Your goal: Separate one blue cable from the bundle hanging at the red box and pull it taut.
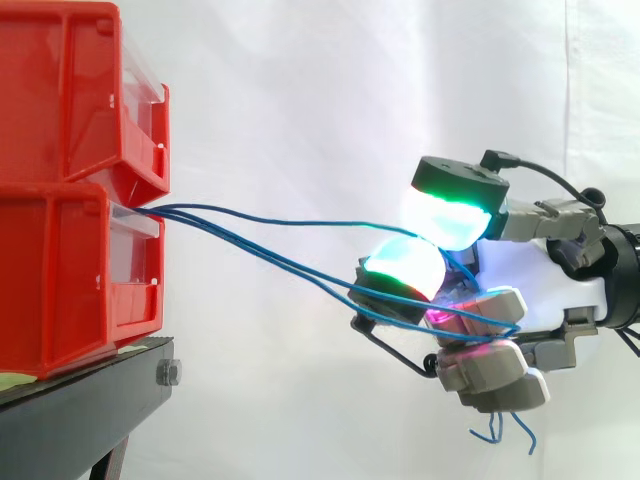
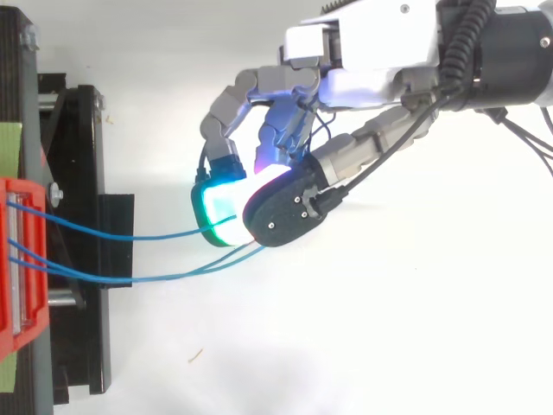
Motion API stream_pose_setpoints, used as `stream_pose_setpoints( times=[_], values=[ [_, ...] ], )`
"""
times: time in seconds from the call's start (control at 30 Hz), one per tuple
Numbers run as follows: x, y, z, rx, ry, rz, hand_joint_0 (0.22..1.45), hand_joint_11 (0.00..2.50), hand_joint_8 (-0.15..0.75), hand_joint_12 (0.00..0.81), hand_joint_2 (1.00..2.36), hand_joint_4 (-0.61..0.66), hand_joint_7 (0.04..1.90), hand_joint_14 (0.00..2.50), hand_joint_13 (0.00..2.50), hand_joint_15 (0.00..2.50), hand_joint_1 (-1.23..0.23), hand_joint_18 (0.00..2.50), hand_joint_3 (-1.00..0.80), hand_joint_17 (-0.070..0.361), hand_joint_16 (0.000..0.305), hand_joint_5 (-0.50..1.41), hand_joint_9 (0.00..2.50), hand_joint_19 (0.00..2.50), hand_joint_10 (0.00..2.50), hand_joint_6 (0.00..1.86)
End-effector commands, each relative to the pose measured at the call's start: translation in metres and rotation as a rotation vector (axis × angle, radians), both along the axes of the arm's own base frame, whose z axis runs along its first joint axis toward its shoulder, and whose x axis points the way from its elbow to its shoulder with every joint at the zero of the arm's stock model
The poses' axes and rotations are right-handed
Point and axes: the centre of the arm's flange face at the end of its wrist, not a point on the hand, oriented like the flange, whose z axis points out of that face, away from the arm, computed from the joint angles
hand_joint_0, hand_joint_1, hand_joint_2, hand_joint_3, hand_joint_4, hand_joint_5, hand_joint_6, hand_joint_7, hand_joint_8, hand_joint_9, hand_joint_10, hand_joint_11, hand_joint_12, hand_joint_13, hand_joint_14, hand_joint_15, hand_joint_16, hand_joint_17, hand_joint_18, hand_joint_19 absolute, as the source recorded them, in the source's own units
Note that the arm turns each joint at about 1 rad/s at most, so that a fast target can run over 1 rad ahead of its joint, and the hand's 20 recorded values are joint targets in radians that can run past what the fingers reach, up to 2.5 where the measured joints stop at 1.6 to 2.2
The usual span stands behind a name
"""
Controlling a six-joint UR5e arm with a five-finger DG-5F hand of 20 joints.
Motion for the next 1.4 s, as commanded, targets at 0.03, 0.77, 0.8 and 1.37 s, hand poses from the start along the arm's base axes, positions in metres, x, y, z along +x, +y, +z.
stream_pose_setpoints(
  times=[0.03,0.77,0.8,1.37],
  values=[
    [0.0036,-0.0002,0.0019,0.069,-0.023,-0.007,0.58,1.35,0.351,0.421,1.01,0.04,0.96,0.02,1.02,1.22,-0.71,0.98,-0.22,0.114,0.051,-0.18,0.90,1.03,0.35,0.90],
    [0.0049,0.0029,0.0018,0.080,-0.026,-0.015,0.54,1.50,0.312,0.382,1.00,0.05,1.05,0.02,0.99,1.22,-0.67,0.92,-0.47,0.101,0.045,-0.16,0.95,1.06,0.06,0.86],
    [0.0049,0.0029,0.0018,0.080,-0.026,-0.015,0.56,1.52,0.313,0.376,1.01,0.04,1.07,0.02,0.99,1.22,-0.69,0.91,-0.41,0.098,0.043,-0.16,0.97,1.08,0.03,0.87],
    [0.0044,0.0029,0.0009,0.080,-0.023,-0.015,0.59,1.32,0.362,0.433,1.01,-0.15,1.08,0.02,1.06,1.18,-0.78,1.04,-0.06,0.120,0.053,-0.13,1.00,0.99,0.28,0.92]
  ],
)
